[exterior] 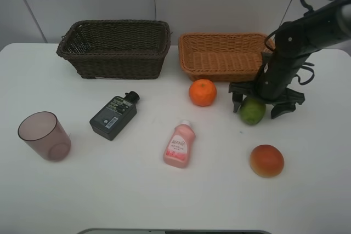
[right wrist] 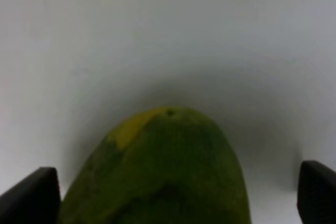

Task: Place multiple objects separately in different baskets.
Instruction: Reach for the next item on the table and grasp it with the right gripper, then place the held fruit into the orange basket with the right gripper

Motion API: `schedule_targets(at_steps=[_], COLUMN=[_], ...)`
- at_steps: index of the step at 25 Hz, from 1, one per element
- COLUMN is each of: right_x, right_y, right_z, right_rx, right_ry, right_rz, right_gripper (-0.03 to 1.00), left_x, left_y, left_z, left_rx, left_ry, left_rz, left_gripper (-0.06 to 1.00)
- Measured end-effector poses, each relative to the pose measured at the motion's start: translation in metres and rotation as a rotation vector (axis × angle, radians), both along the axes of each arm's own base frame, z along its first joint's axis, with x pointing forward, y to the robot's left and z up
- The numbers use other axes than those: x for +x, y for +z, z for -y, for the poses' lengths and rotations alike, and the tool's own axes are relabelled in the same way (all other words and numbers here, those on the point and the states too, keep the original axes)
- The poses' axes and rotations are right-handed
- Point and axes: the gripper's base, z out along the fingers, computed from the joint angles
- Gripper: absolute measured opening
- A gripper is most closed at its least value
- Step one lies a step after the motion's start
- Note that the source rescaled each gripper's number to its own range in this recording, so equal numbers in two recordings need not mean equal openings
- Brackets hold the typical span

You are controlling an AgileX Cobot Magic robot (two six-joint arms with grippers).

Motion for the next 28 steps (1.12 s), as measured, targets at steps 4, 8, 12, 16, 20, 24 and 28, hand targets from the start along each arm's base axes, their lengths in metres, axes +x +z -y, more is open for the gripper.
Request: schedule_targets(at_steps=[4, 8, 12, 16, 20, 24, 28], right_x=[0.0000, 0.0000, 0.0000, 0.0002, 0.0002, 0.0002, 0.0006], right_y=[-0.0023, -0.0023, -0.0022, -0.0020, -0.0020, -0.0020, -0.0016], right_z=[0.0000, -0.0001, 0.0000, -0.0001, -0.0001, -0.0001, -0.0002], right_rx=[-0.002, -0.001, -0.001, -0.001, -0.001, -0.001, -0.001], right_ry=[0.000, -0.001, 0.000, -0.001, -0.001, -0.001, -0.001], right_rz=[-0.006, -0.006, -0.005, -0.006, -0.006, -0.006, -0.005], right_gripper=[0.92, 0.39, 0.32, 0.32, 0.32, 0.32, 0.32], left_x=[0.0000, 0.0000, 0.0000, 0.0000, 0.0000, 0.0000, 0.0000], left_y=[0.0000, 0.0000, 0.0000, 0.0000, 0.0000, 0.0000, 0.0000], left_z=[0.0000, 0.0000, 0.0000, 0.0000, 0.0000, 0.0000, 0.0000], left_rx=[0.000, 0.000, 0.000, 0.000, 0.000, 0.000, 0.000], left_ry=[0.000, 0.000, 0.000, 0.000, 0.000, 0.000, 0.000], left_rz=[0.000, 0.000, 0.000, 0.000, 0.000, 0.000, 0.000], left_gripper=[0.93, 0.93, 0.93, 0.93, 0.93, 0.93, 0.93])
